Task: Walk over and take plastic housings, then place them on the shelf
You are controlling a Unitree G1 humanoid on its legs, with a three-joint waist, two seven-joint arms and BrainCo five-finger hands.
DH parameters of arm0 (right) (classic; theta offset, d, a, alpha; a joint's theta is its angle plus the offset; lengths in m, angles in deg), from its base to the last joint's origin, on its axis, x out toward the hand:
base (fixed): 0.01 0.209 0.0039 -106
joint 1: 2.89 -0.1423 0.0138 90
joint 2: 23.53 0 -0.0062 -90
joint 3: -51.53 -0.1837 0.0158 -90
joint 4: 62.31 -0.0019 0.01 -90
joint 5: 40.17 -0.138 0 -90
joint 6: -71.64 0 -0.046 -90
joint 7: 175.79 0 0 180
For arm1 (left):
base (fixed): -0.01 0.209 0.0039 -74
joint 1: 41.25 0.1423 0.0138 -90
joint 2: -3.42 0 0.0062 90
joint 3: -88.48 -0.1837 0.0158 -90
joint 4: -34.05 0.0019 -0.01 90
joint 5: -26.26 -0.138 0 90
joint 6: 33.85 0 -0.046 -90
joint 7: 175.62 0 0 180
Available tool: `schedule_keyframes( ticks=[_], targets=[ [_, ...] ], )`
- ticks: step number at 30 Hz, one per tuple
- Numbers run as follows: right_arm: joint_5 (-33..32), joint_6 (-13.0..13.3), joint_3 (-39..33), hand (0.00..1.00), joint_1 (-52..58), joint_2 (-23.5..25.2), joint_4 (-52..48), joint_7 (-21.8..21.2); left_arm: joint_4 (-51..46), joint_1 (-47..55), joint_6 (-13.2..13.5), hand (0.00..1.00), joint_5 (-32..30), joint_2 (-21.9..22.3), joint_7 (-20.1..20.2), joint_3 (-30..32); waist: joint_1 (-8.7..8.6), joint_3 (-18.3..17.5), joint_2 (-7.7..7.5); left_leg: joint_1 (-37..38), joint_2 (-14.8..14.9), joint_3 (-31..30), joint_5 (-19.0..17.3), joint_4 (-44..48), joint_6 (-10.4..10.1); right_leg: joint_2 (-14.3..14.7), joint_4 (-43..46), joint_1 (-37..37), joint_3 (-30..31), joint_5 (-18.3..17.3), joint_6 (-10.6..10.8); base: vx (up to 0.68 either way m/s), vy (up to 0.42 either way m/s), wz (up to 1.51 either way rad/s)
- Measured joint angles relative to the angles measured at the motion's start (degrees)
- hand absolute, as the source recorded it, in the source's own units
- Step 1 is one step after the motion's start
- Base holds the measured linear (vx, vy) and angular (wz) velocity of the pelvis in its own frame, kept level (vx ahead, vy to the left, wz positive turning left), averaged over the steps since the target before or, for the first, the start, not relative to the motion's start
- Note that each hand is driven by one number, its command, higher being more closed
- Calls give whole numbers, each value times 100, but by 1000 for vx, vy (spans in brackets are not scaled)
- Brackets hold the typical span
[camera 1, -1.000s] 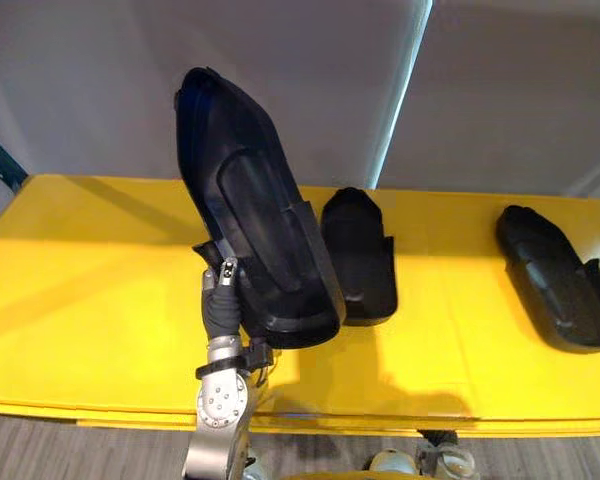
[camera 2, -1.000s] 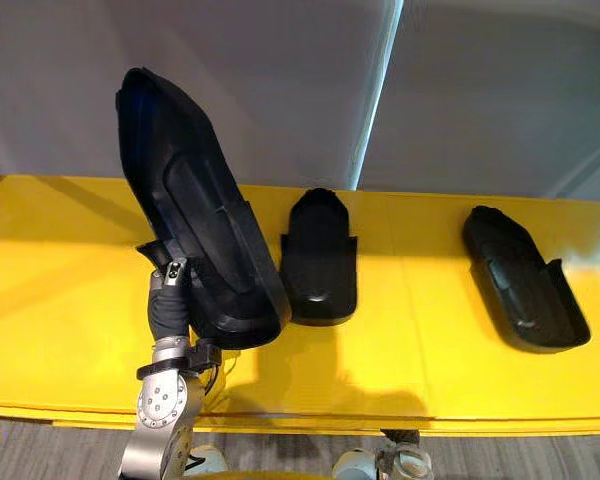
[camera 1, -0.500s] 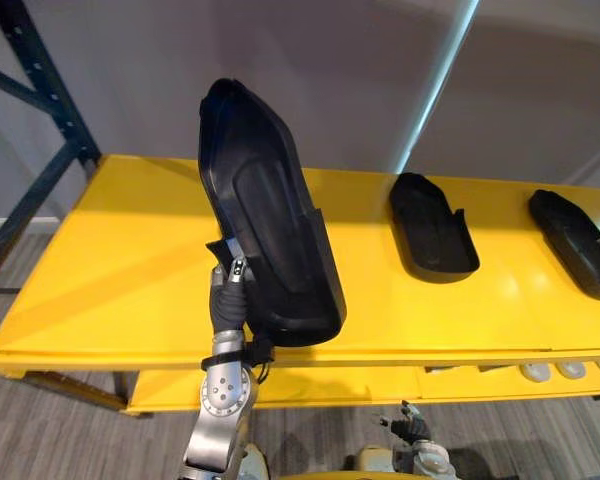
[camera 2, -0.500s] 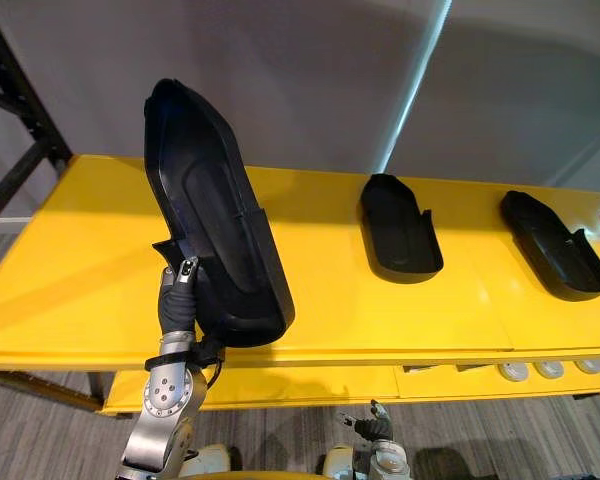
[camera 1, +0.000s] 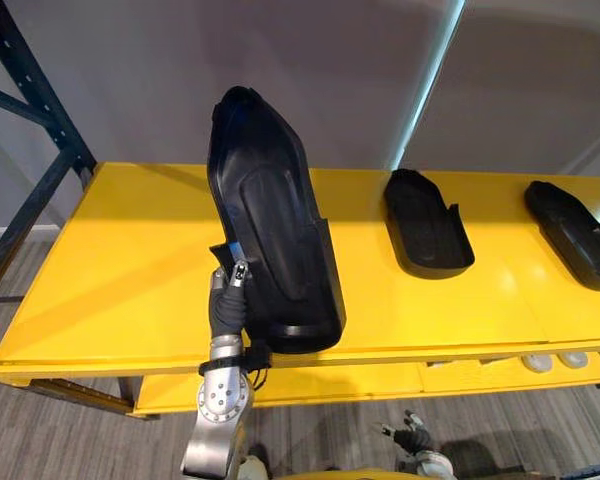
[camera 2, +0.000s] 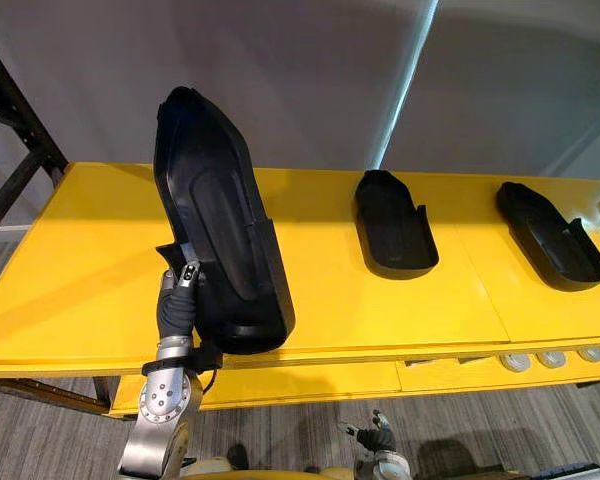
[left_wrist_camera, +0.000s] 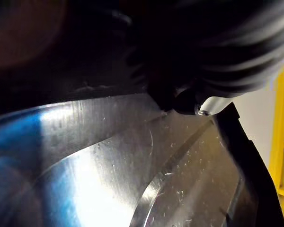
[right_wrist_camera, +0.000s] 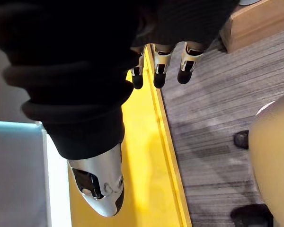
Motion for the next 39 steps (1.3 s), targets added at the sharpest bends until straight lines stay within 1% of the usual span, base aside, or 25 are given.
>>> schedule_keyframes(
  ticks=[3, 6, 7, 8, 9, 11, 12, 14, 15, 18, 20, 23, 26, 27, 32, 33, 36, 37, 39],
  targets=[
    [5, -1, -58, 0, 55, -1, 1, -12, 24, -4, -95, 100, -221, 6, 91, 80, -1, -74, 49, 81, 0, 54, 8, -82, 10, 2, -49, 31, 33, 106, 6, 24, 61, -12],
    [13, -4, -59, 0, 129, -13, 6, -30, 227, -69, -191, 100, -453, -9, 94, 269, -12, -139, 109, 222, -19, 144, 48, -241, 18, 1, -79, 68, 161, 170, 25, -31, 51, -17],
    [62, -9, -62, 0, 167, -24, 3, -56, 564, -246, -284, 100, -605, -72, 58, 437, 5, -192, 153, 370, -46, 226, 229, -518, 27, 5, -127, 76, 180, 260, 15, -50, 26, -15],
    [65, -10, -61, 0, 166, -31, 1, -82, 668, -298, -323, 100, -626, -86, 45, 490, -2, -206, 174, 433, -57, 239, 305, -648, 28, 14, -134, 71, 183, 290, 25, -58, 20, -16],
    [66, -9, -63, 0, 166, -48, -7, -104, 781, -363, -362, 100, -636, -132, 38, 537, -15, -212, 188, 493, -70, 248, 371, -772, 29, 22, -143, 73, 188, 307, 27, -86, 2, -9],
    [95, -11, -63, 0, 169, -57, -16, -143, 1185, -639, -549, 100, -860, -351, -56, 796, -32, -229, 195, 703, -156, 287, 716, -1344, 20, 27, -234, 61, 253, 310, 25, -120, -7, -12],
    [113, -13, -63, 0, 169, -59, -15, -146, 1256, -694, -590, 100, -892, -374, -66, 860, -33, -233, 202, 743, -172, 287, 796, -1469, 20, 34, -253, 42, 274, 309, 25, -118, -24, -11],
    [181, -26, -78, 0, 183, -81, -14, -161, 1478, -865, -730, 100, -1101, -463, -168, 1029, -42, -230, 241, 726, -185, 296, 867, -1595, -1, 41, -325, -22, 311, 311, 13, -189, -21, -10],
    [201, -28, -121, 0, 199, -105, -27, -194, 1568, -907, -822, 100, -1200, -445, -188, 1116, -59, -232, 290, 748, -184, 295, 880, -1596, -13, 43, -324, -19, 311, 311, 9, -150, -6, -5],
    [244, -32, -178, 0, 198, -119, -24, -235, 1671, -910, -851, 100, -1409, -443, -305, 1276, -140, -255, 356, 752, -194, 283, 891, -1598, -38, 44, -346, -9, 310, 290, 26, -101, 12, 2],
    [270, -32, -184, 0, 197, -119, -21, -240, 1765, -950, -899, 100, -1495, -448, -332, 1372, -158, -260, 354, 732, -198, 276, 891, -1598, -38, 42, -411, 0, 310, 304, 28, -70, 26, 0],
    [277, -58, -187, 0, 198, -112, -14, -243, 2134, -1170, -1058, 100, -1517, -455, -426, 1570, -152, -263, 337, 669, -213, 277, 889, -1598, -36, 35, -498, -10, 317, 307, 35, -8, 32, 1],
    [281, -89, -188, 0, 191, -110, -11, -246, 2295, -1285, -1204, 100, -1511, -461, -514, 1733, -159, -280, 284, 645, -261, 292, 874, -1598, -17, 4, -534, -26, 374, 347, 90, 50, 39, -2],
    [287, -117, -187, 0, 192, -103, -1, -248, 2388, -1395, -1226, 100, -1518, -475, -533, 1751, -153, -295, 259, 644, -282, 291, 855, -1597, 8, -7, -533, -26, 394, 350, 91, 82, 33, 2],
    [334, -142, -188, 0, 149, -108, 42, -252, 2685, -1840, -1290, 100, -1529, -648, -536, 1837, -152, -302, 243, 593, -326, 348, 839, -1595, 93, -3, -648, -34, 474, 465, 76, 93, 13, -7],
    [334, -143, -188, 0, 142, -108, 45, -252, 2732, -1904, -1293, 0, -1530, -660, -536, 1865, -159, -301, 243, 586, -328, 357, 839, -1595, 94, -2, -658, -31, 479, 469, 75, 97, -5, -10],
    [335, -147, -187, 0, 84, -109, 53, -253, 3103, -2172, -1335, 0, -1737, -731, -543, 1930, -175, -298, 242, 585, -313, 388, 839, -1594, 95, 19, -668, -21, 508, 475, 68, 90, -23, -7],
    [335, -147, -185, 0, 61, -109, 53, -255, 3243, -2254, -1393, 0, -1744, -743, -531, 1950, -176, -295, 241, 587, -303, 408, 840, -1594, 94, 35, -679, -23, 537, 482, 58, 31, -23, -7],
    [335, -146, -180, 0, 32, -108, 54, -258, 3348, -2329, -1419, 0, -1748, -778, -553, 1951, -176, -287, 248, 594, -301, 429, 840, -1595, 93, 60, -687, -24, 581, 487, 50, 14, -22, -8]
  ],
)
